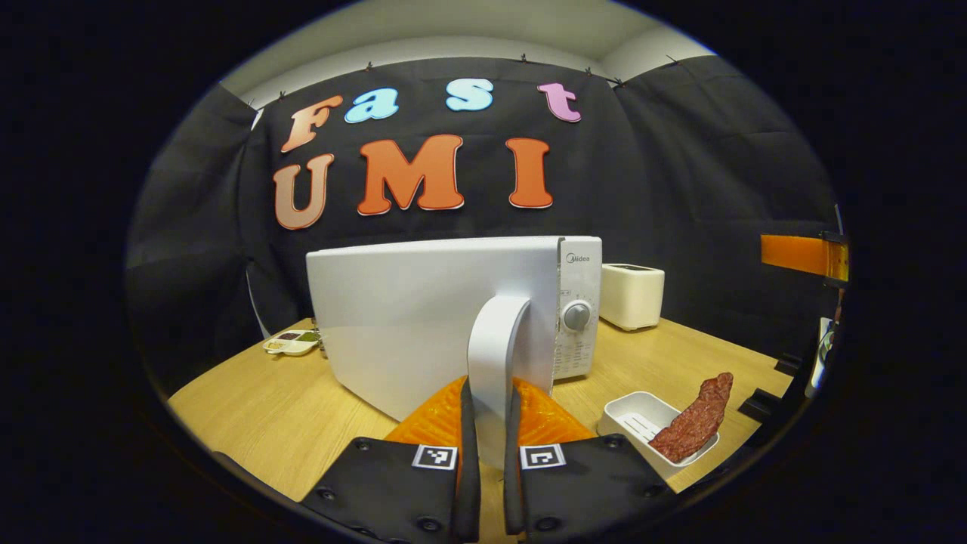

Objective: Open the microwave oven with the left hand, put the food in, and close the microwave oven.

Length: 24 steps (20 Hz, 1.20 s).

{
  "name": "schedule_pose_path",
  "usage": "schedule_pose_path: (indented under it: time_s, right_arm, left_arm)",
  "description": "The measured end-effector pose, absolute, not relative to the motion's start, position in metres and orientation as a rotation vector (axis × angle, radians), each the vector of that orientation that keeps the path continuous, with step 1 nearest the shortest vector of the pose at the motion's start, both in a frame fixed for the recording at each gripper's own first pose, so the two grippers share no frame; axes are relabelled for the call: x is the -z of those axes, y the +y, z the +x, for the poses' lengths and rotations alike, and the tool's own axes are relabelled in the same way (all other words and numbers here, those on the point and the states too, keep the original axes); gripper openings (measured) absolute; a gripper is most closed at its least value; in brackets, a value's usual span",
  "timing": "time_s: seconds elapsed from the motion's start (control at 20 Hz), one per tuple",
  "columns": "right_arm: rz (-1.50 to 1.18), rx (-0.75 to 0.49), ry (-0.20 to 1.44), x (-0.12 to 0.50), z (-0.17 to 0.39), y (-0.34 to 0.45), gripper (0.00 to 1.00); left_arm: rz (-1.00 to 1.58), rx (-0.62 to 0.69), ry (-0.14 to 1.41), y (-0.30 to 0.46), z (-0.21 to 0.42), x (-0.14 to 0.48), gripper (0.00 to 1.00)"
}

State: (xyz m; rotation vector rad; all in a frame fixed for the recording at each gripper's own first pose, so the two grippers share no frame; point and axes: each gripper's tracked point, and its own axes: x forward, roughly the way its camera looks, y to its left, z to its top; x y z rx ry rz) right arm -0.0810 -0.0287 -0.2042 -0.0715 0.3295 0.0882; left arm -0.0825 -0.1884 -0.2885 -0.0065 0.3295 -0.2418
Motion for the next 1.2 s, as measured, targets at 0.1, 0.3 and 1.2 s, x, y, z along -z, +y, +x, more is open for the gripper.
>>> schedule_pose_path:
  time_s: [0.1,0.3,1.2]
  right_arm:
    - [-0.075,-0.097,0.337,0.206,-0.082,-0.022,0.95]
    - [-0.069,-0.118,0.350,0.210,-0.087,-0.007,0.95]
    - [-0.166,-0.156,0.439,0.247,-0.088,0.032,0.95]
  left_arm:
    - [-0.005,0.210,0.330,-0.163,-0.095,0.288,0.16]
    - [0.035,0.149,0.311,-0.113,-0.114,0.283,0.16]
    - [0.050,-0.012,0.301,0.049,-0.169,0.295,0.66]
